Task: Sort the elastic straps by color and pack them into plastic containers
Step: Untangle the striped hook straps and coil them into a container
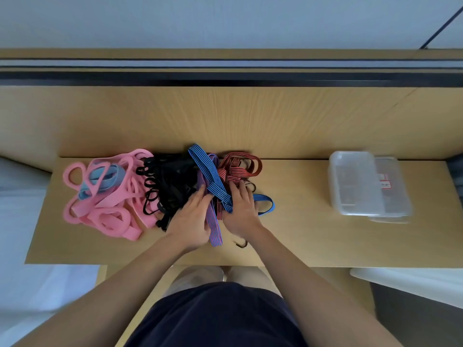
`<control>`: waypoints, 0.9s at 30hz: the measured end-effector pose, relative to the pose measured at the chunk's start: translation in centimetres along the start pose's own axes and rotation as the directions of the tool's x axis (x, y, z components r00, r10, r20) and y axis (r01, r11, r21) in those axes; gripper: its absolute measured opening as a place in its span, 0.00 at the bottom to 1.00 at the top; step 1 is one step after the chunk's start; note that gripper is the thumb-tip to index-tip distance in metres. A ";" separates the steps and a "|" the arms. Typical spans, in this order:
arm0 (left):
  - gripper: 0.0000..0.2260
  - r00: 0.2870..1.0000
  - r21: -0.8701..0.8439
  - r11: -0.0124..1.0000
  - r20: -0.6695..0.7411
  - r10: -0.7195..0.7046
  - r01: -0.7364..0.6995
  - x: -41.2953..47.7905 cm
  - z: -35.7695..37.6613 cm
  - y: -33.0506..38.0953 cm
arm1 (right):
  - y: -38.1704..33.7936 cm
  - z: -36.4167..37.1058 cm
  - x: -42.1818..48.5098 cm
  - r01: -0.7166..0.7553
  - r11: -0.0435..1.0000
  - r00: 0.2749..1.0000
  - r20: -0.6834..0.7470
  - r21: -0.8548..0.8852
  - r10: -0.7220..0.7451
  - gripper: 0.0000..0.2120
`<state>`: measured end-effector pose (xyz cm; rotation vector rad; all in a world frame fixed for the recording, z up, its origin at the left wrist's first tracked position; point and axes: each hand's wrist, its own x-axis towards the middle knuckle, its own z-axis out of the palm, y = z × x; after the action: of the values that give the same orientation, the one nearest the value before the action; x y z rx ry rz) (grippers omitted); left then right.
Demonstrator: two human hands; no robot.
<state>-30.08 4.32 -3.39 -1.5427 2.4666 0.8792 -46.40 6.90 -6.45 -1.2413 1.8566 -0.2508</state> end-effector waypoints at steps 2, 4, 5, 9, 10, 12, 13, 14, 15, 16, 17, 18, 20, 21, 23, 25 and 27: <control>0.35 1.000 -0.023 1.000 -0.009 -0.014 0.014 -0.5 0.1 0.3 | 0.5 -1.0 -0.7 0.003 0.999 1.000 -0.017 0.036 -0.003 0.41; 0.34 0.998 -0.088 0.996 -0.054 -0.036 0.031 -1.3 0.1 0.8 | 0.9 -1.9 -1.8 0.010 0.995 0.995 -0.095 0.103 0.000 0.39; 0.34 0.995 -0.103 0.995 -0.097 -0.025 0.015 -1.8 0.2 0.9 | 1.1 -2.2 -2.5 0.018 0.990 0.988 -0.152 0.139 0.003 0.37; 0.35 0.950 0.028 0.982 -0.249 0.187 -0.186 -3.2 1.9 0.5 | 3.0 -2.7 -5.3 0.042 0.994 0.947 -0.322 0.098 -0.008 0.34; 0.36 0.937 0.079 0.970 -0.248 0.244 -0.232 -3.2 2.4 0.4 | 3.9 -2.6 -5.8 0.044 0.998 0.944 -0.329 0.053 -0.024 0.35; 0.39 0.923 0.173 0.941 -0.210 0.324 -0.291 -2.7 3.3 0.2 | 5.9 -2.5 -6.7 0.059 0.993 0.953 -0.291 -0.098 -0.085 0.39; 0.42 0.925 0.214 0.931 -0.182 0.334 -0.295 -2.3 3.8 0.3 | 6.9 -2.4 -6.9 0.065 0.978 0.963 -0.244 -0.197 -0.114 0.42; 0.44 0.933 0.251 0.926 -0.154 0.327 -0.283 -1.9 4.1 0.3 | 7.8 -2.4 -7.1 0.074 0.954 0.974 -0.184 -0.290 -0.132 0.44; 0.47 0.944 0.277 0.925 -0.130 0.304 -0.260 -1.5 4.4 0.3 | 8.5 -2.3 -7.1 0.090 0.926 0.981 -0.128 -0.367 -0.145 0.47; 0.49 0.955 0.290 0.928 -0.113 0.274 -0.232 -1.1 4.7 0.3 | 9.1 -2.3 -7.0 0.112 0.895 0.983 -0.085 -0.431 -0.164 0.48; 0.50 0.964 0.297 0.933 -0.103 0.245 -0.205 -0.9 4.9 0.2 | 9.7 -2.2 -6.6 0.139 0.862 0.981 -0.051 -0.488 -0.187 0.50; 0.49 0.970 0.302 0.936 -0.099 0.221 -0.183 -0.7 5.2 0.2 | 10.2 -2.2 -6.2 0.160 0.829 0.979 -0.023 -0.536 -0.203 0.51; 0.47 0.975 0.324 0.934 -0.107 0.193 -0.149 -0.2 5.9 0.1 | 11.0 -2.0 -5.2 0.179 0.799 0.976 -0.002 -0.574 -0.220 0.52; 0.46 0.977 0.332 0.934 -0.118 0.179 -0.131 -0.1 6.2 0.2 | 11.3 -1.9 -4.5 0.193 0.800 0.972 0.000 -0.568 -0.234 0.51; 0.45 0.978 0.336 0.938 -0.155 0.142 -0.083 0.4 7.0 0.5 | 11.6 -1.8 -3.0 0.229 0.809 0.959 -0.018 -0.542 -0.284 0.49; 0.44 0.976 0.341 0.939 -0.185 0.114 -0.045 1.2 7.8 0.7 | 11.4 -1.6 -1.2 0.261 0.798 0.945 -0.024 -0.543 -0.326 0.49; 0.43 0.972 0.341 0.940 -0.212 0.102 -0.024 1.9 8.5 0.9 | 11.2 -1.5 0.2 0.290 0.771 0.929 -0.026 -0.567 -0.369 0.49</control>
<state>-33.56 7.50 -10.80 -1.5184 2.6565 0.2719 -54.90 11.79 -12.16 -2.0100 1.8804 0.0321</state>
